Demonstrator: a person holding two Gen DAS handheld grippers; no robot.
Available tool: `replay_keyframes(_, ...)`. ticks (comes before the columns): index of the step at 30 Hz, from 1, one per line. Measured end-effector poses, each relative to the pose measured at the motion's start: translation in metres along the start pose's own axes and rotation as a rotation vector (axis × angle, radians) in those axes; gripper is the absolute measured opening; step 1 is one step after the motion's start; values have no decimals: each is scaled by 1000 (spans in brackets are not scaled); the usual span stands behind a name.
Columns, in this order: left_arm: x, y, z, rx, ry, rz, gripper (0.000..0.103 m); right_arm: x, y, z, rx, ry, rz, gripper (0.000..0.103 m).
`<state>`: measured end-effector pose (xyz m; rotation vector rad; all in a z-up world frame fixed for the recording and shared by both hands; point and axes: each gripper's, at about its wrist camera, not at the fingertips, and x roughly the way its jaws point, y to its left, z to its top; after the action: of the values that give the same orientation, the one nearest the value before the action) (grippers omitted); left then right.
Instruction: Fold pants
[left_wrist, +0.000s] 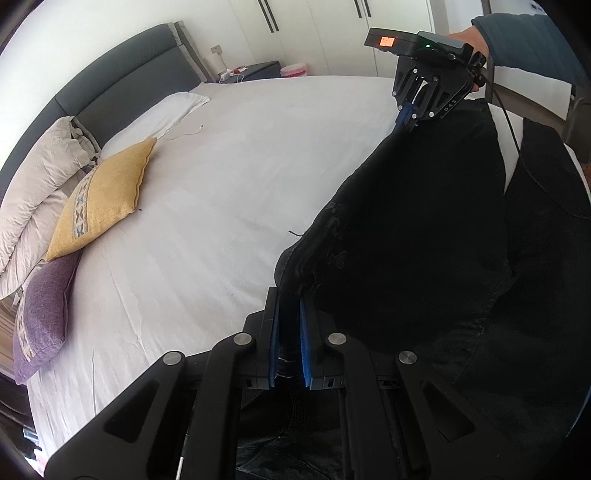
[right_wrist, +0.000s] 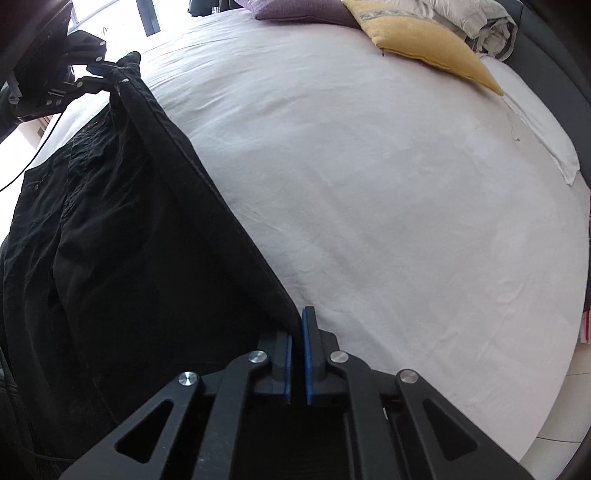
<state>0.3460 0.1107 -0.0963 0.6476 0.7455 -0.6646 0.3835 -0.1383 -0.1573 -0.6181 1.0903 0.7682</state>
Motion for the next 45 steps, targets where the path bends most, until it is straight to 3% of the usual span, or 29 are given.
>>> replay_keyframes(8, -69, -49, -13, -29, -46, 47, 8, -74, 81, -25, -82, -89, -211, 5)
replay_keyframes(13, -106, -99, -38, -32, -44, 53, 8, -87, 144, -55, -90, -104, -304, 5)
replay_keyframes(18, -129, -154, -71, -29, -27, 58, 8, -97, 183, -80, -33, -127, -371, 5)
replay_keyframes(22, -139, -187, -99, -57, -14, 61, 8, -97, 213, -94, 11, -141, -384, 5)
replay_keyframes(28, -150, -220, -134, -102, -16, 81, 8, -86, 267, -105, -29, -114, -446, 4)
replay_keyframes(36, -156, -271, -173, -131, -10, 100, 8, -65, 305, -125, -18, -55, -461, 4)
replay_keyframes(45, -164, -266, -194, -189, -24, 89, 8, -56, 335, -128, -29, -26, -455, 4)
